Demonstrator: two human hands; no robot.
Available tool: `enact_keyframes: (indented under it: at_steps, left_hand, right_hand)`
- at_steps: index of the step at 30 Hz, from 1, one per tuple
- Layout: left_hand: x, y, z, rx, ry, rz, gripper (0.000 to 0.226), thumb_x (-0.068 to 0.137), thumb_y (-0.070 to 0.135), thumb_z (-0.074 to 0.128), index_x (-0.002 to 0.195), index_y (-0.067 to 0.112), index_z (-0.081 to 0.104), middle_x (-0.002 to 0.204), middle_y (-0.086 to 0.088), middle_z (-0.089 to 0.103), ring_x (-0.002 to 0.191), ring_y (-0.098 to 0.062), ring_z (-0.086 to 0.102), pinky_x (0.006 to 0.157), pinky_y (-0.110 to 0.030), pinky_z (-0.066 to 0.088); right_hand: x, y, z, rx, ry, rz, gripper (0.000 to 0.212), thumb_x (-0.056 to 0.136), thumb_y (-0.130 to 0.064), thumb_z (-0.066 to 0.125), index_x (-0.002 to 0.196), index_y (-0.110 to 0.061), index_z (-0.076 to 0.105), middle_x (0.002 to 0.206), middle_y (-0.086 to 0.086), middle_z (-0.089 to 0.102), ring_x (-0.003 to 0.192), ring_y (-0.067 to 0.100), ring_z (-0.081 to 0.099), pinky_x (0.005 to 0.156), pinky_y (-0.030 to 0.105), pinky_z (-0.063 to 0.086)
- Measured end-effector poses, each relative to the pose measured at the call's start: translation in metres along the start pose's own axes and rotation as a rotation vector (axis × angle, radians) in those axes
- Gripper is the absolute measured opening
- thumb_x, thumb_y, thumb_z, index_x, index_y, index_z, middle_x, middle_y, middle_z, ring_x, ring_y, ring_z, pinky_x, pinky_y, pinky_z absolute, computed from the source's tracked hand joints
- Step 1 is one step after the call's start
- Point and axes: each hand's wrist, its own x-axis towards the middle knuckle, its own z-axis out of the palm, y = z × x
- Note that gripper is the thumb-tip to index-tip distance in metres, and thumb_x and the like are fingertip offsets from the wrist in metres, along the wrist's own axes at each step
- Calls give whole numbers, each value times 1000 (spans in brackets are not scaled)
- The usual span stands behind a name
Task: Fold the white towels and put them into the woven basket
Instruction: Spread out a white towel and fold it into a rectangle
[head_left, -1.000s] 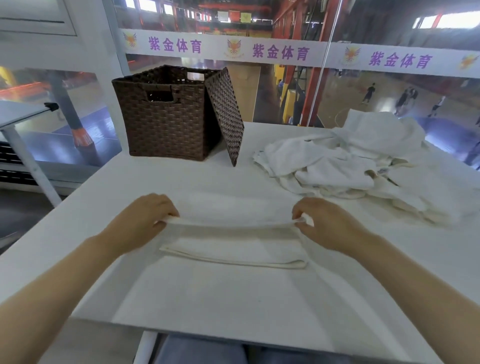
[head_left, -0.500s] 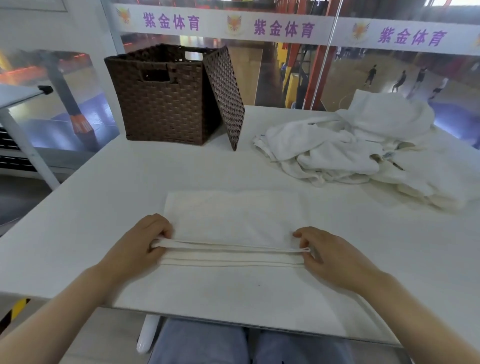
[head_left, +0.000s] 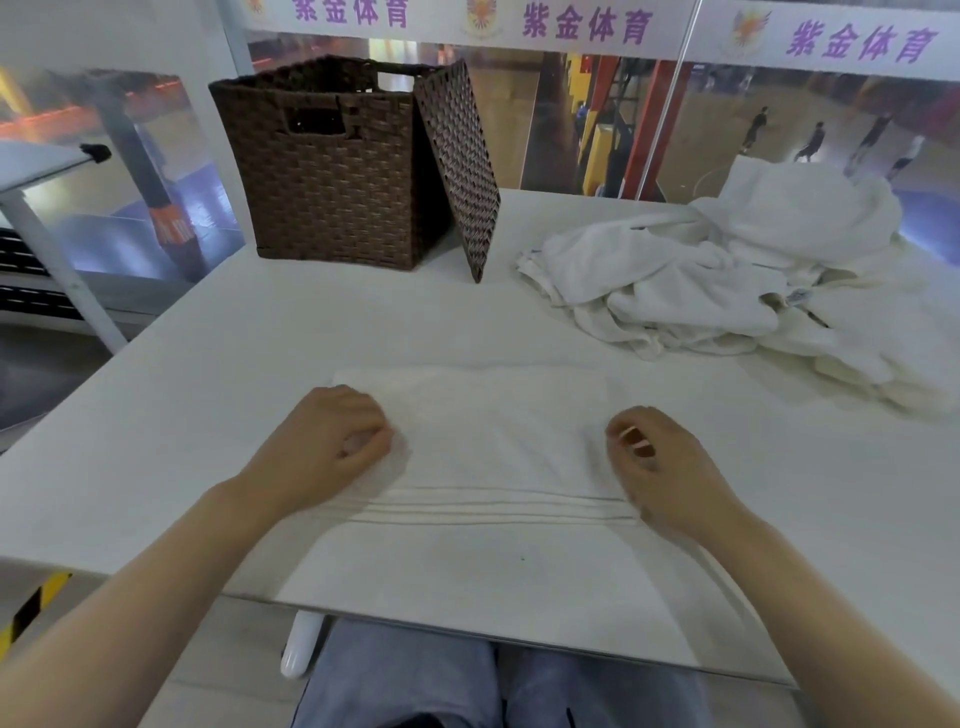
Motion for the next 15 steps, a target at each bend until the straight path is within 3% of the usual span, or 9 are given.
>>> enact_keyframes:
  at_steps: [2,3,5,6,10,15]
  left_hand:
    - [15,20,15,1,2,-38,37,93,46,42,98,20,68,101,6,65,99,-18,59,88,-32,42]
    - [22,29,23,27,-30,-71,44,91,50,40,116,23,63,121,4,61,117,-19,52,99,-36,40]
    - [34,42,41,119,-132,-158,68,87,63,27,145,28,40,154,3,35,144,-21,25,117,-40,22]
    - [40,47,48,161,-173,-201,77,85,68,19,151,30,28,161,5,20,149,-22,12,120,-40,12]
    - [52,53,68,195,-282,-309,91,75,79,5,155,36,7,164,7,-2,151,-20,-6,121,-45,-4]
    - [56,52,69,194,-401,-371,92,79,84,25,154,37,-1,163,9,-11,150,-17,-12,120,-46,-7]
  right_hand:
    - [13,-1,7,56,62,116,24,95,-26,58,119,-29,55,111,-13,57,92,9,57,74,21,42]
    - [19,-2,9,64,70,157,34,95,-28,57,129,-27,52,116,-12,54,94,10,56,76,22,41]
    - [33,-4,11,123,65,227,41,97,-32,54,137,-27,47,119,-10,52,99,12,55,82,25,39]
    - [39,-4,11,165,57,251,41,98,-34,52,138,-28,47,119,-9,54,102,14,55,85,26,39]
    - [57,-7,9,212,18,274,46,96,-36,55,141,-31,44,122,-8,54,110,15,52,96,31,43]
    - [74,-7,5,107,-84,275,62,89,-28,66,145,-23,40,115,-6,51,105,13,49,91,25,35]
